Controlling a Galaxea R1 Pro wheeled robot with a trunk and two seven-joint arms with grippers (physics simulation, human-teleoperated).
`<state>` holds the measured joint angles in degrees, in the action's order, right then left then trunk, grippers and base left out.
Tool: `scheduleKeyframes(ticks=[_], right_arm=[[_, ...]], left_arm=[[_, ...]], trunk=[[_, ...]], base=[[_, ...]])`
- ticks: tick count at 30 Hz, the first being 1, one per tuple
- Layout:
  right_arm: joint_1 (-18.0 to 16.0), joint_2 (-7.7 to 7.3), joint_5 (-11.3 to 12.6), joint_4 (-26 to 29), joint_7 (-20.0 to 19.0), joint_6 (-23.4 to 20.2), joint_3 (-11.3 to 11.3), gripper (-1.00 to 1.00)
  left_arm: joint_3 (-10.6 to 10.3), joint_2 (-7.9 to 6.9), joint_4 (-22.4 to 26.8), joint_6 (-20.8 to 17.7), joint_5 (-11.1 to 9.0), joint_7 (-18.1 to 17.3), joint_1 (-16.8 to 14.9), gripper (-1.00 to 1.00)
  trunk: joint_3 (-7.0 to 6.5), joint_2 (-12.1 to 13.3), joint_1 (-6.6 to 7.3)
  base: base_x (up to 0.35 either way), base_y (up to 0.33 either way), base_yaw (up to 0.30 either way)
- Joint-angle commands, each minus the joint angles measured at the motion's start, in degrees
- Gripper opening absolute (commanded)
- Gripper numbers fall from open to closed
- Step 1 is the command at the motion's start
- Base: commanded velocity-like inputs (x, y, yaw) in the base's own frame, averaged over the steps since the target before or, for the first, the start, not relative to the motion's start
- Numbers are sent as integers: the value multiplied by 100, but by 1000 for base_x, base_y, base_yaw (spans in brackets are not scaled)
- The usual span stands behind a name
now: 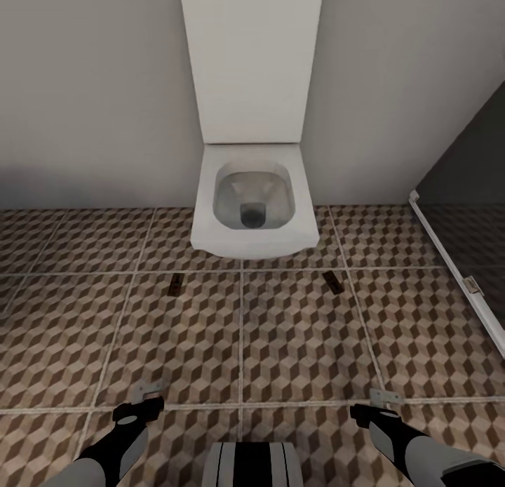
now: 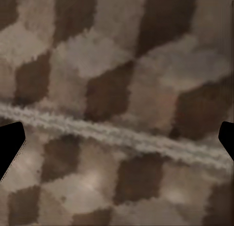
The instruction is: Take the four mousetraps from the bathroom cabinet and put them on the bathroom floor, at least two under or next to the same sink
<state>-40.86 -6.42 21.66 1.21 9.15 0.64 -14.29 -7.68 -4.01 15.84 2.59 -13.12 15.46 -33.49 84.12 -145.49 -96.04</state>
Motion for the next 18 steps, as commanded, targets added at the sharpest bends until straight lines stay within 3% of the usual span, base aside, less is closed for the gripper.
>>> scheduleKeyframes(ticks=[1,18], right_arm=[[-1,0,57,2,14,6,-48,100],[-1,0,57,2,8,32,-53,100]], left_arm=[[-49,-4,-2,21,-59,27,-1,100],[-49,-5,-2,23,-59,27,0,100]], trunk=[[-20,1,3],[-396,23,47]], base=[[0,0,0],[0,0,0]])
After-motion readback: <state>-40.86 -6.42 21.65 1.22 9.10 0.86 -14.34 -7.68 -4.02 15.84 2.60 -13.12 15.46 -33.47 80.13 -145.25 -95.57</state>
